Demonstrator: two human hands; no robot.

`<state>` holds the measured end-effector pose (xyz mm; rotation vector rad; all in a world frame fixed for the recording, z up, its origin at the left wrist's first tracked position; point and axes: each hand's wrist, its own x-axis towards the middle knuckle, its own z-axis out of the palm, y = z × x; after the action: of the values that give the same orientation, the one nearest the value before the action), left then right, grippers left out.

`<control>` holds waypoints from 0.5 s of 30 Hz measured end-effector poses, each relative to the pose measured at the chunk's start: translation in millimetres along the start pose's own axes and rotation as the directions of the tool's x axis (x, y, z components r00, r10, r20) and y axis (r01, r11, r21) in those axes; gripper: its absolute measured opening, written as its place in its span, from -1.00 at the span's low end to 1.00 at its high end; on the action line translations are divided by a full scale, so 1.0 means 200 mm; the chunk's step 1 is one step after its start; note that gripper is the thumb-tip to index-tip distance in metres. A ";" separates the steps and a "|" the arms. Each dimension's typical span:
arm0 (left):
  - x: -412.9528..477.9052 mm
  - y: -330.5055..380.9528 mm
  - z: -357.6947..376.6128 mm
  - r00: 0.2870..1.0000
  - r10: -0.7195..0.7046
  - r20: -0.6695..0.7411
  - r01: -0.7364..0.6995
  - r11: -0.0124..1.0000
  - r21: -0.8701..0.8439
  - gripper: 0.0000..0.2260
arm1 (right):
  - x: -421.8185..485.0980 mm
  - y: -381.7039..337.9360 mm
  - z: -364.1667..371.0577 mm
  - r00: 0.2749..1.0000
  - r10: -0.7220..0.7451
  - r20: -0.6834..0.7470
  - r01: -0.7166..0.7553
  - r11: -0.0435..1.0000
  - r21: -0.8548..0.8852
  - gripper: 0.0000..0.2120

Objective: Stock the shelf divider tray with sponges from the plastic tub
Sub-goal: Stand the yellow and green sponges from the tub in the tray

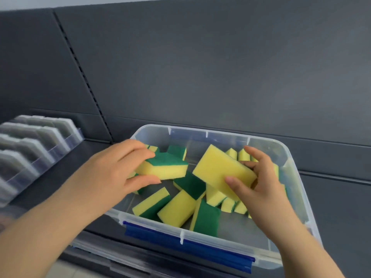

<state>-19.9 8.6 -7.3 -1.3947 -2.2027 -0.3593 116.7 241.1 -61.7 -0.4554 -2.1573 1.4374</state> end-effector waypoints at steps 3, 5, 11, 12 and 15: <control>-0.15 -0.01 0.00 0.980 -0.141 -0.138 0.128 0.986 -0.104 -0.63 | -0.01 -0.07 0.11 1.000 -0.022 0.003 0.022 1.000 0.021 -0.45; -0.27 -0.03 -0.01 0.939 -0.281 -0.197 0.248 0.952 -0.178 -0.70 | -0.03 -0.12 0.19 0.999 -0.020 0.037 0.017 0.997 0.071 -0.43; -0.69 -0.28 -0.17 0.848 -0.484 -0.217 0.420 0.862 -0.285 -0.48 | -0.13 -0.38 0.59 0.994 -0.065 0.089 0.040 0.964 0.262 -0.52; -0.76 -0.34 -0.22 0.841 -0.494 -0.221 0.431 0.858 -0.280 -0.49 | -0.15 -0.42 0.68 0.993 -0.078 0.087 0.049 0.955 0.291 -0.54; -1.00 -0.55 -0.38 0.823 -0.501 -0.268 0.427 0.856 -0.291 -0.59 | -0.25 -0.54 0.99 0.988 -0.116 0.102 0.077 0.943 0.322 -0.58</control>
<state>-29.6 -228.5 -48.0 -0.7838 -2.2329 -0.9687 43.5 24.0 -36.1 -0.1460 -1.9535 1.7539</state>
